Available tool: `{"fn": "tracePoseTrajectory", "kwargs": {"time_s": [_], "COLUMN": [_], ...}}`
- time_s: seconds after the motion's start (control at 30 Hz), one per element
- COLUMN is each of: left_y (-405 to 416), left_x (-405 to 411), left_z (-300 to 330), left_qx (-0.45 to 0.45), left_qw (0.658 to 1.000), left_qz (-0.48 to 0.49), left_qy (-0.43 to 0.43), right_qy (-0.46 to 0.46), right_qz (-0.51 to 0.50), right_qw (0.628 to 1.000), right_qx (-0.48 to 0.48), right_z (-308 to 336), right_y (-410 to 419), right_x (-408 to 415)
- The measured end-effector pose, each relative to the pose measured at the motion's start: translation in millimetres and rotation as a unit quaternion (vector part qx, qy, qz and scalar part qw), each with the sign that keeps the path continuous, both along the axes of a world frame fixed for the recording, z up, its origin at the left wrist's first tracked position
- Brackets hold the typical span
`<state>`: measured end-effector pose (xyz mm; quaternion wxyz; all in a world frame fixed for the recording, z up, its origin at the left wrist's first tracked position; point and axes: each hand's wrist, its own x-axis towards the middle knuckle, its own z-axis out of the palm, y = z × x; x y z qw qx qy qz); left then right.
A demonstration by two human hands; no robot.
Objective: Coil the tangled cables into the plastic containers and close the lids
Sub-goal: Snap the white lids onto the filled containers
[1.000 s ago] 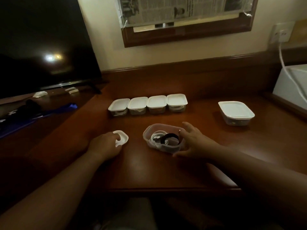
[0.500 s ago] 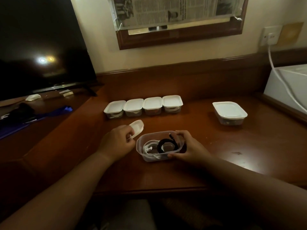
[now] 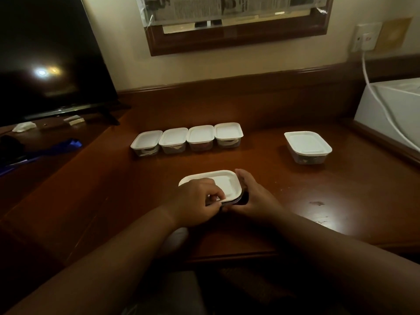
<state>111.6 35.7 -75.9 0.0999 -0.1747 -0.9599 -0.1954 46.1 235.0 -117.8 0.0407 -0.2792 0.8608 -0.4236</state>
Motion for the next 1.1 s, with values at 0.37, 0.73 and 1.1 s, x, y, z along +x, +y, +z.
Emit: {"fn": "tracePoseTrajectory", "kwargs": {"time_s": [0.37, 0.73, 1.1], "left_y": [3, -1, 0], "left_x": [-16, -29, -30], "left_z": [-1, -3, -7], "left_qx": [-0.117, -0.109, -0.081], "left_qw": [0.978, 0.978, 0.980], "left_qz": [0.134, 0.108, 0.121], "left_qy": [-0.109, -0.138, -0.132], "right_qy": [0.041, 0.121, 0.172], "right_qz": [0.013, -0.022, -0.045], "right_qw": [0.999, 0.976, 0.949], "right_qx": [0.017, 0.178, 0.262], "right_z": [-3, 3, 0], "right_y": [-1, -2, -7], "right_x": [1, 9, 12]}}
